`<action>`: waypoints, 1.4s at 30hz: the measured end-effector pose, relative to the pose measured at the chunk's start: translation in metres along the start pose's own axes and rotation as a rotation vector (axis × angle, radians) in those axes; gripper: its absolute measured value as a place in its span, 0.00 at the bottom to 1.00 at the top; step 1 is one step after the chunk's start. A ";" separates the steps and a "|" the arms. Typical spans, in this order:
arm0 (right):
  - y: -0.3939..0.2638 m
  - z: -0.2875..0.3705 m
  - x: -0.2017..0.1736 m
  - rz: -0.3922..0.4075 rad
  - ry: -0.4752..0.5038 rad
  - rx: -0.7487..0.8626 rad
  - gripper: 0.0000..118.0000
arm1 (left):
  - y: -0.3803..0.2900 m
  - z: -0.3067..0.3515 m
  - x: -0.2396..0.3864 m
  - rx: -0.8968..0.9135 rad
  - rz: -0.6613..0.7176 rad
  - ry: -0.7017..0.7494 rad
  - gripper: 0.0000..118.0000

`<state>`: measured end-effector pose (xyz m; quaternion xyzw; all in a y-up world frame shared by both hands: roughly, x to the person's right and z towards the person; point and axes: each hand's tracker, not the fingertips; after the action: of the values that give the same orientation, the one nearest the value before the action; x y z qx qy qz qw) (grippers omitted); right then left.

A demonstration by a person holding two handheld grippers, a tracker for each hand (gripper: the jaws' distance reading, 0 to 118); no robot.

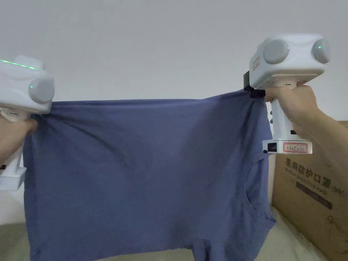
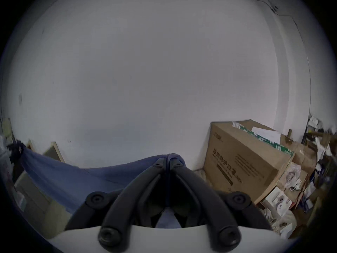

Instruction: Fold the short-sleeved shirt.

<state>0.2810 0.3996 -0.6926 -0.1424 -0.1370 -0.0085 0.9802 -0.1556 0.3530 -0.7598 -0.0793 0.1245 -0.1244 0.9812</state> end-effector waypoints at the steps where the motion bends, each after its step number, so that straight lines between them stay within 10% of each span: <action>1: -0.016 -0.013 0.000 -0.012 0.007 -0.030 0.03 | -0.017 -0.008 0.007 -0.027 0.011 -0.015 0.01; 20: -0.408 -0.189 -0.013 0.013 0.013 -0.770 0.03 | -0.387 -0.083 0.119 -0.666 -0.171 -0.123 0.01; 26: -0.422 -0.150 0.007 -0.092 0.033 -0.789 0.03 | -0.402 -0.056 0.080 -0.738 0.020 -0.189 0.01; 42: -0.506 0.108 0.063 -0.080 0.091 -0.764 0.03 | -0.448 0.186 -0.040 -0.738 -0.023 -0.330 0.01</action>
<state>0.2843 -0.0539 -0.4363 -0.4914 -0.0858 -0.1037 0.8604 -0.2443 -0.0420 -0.4892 -0.4464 0.0006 -0.0681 0.8922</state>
